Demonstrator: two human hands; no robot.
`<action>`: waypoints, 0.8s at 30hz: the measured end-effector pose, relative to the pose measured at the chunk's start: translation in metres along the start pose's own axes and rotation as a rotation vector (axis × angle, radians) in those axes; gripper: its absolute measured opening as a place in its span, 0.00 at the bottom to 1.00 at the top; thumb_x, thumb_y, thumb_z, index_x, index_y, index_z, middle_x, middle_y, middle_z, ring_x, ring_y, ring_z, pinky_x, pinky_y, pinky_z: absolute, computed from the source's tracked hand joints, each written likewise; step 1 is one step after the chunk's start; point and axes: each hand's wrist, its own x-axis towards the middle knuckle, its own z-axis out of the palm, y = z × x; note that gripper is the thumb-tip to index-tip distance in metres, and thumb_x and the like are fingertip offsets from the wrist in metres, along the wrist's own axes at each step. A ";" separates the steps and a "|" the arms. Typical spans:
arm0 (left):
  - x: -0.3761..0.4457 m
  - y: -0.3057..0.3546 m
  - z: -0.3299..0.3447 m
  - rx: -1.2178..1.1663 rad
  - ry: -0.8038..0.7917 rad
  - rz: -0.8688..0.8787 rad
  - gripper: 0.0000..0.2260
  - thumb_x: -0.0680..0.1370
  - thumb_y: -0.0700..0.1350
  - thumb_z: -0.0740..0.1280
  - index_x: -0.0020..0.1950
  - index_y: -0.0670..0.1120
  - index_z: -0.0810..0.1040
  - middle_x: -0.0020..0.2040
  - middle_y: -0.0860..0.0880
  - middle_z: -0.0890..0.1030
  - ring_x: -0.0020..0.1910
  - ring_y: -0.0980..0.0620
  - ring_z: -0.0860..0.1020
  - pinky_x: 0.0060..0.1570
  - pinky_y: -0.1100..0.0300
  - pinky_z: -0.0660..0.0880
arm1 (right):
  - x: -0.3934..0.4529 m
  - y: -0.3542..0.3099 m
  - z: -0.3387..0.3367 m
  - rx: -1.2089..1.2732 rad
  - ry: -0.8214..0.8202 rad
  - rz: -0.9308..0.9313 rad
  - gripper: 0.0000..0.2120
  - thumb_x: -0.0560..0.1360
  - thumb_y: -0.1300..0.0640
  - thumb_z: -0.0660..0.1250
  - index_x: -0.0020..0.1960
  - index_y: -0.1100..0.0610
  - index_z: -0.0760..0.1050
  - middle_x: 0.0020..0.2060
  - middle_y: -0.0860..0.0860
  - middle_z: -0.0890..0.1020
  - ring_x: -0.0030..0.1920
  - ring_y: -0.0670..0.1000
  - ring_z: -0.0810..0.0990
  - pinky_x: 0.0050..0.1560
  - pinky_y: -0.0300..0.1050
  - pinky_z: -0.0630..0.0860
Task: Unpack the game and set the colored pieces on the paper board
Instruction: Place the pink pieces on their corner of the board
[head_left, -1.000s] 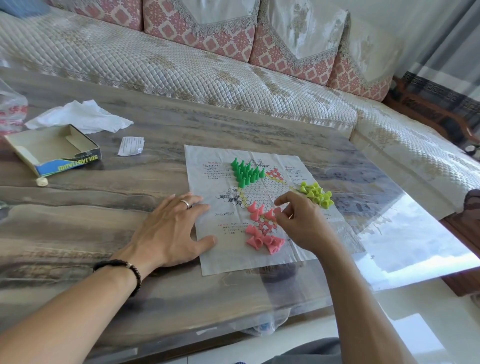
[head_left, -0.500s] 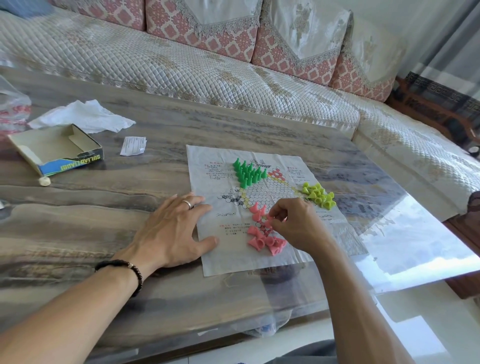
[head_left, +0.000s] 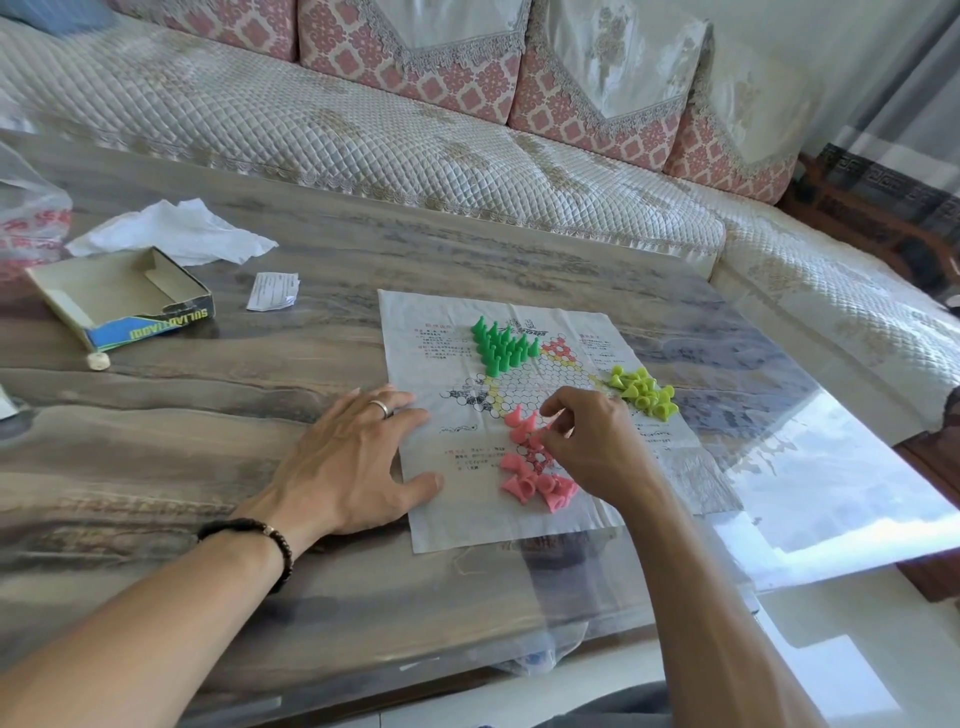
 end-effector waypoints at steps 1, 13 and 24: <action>0.000 0.000 0.000 -0.003 0.000 -0.001 0.43 0.63 0.73 0.50 0.73 0.53 0.66 0.75 0.53 0.62 0.75 0.55 0.57 0.74 0.57 0.49 | -0.001 0.000 -0.002 0.007 0.010 0.004 0.08 0.73 0.66 0.68 0.50 0.57 0.78 0.33 0.46 0.79 0.31 0.40 0.75 0.29 0.27 0.69; 0.000 -0.001 0.002 0.004 0.004 0.007 0.42 0.63 0.72 0.50 0.72 0.53 0.67 0.75 0.53 0.64 0.74 0.55 0.59 0.74 0.57 0.50 | -0.027 0.020 -0.026 0.087 -0.153 -0.027 0.04 0.70 0.60 0.71 0.41 0.52 0.84 0.34 0.43 0.82 0.33 0.37 0.77 0.34 0.30 0.72; 0.000 -0.001 0.001 0.023 0.005 0.015 0.42 0.64 0.72 0.49 0.72 0.53 0.66 0.74 0.54 0.64 0.74 0.56 0.59 0.74 0.57 0.50 | -0.030 0.031 -0.028 0.130 -0.220 -0.015 0.06 0.70 0.61 0.73 0.37 0.52 0.83 0.31 0.47 0.82 0.31 0.40 0.76 0.35 0.40 0.75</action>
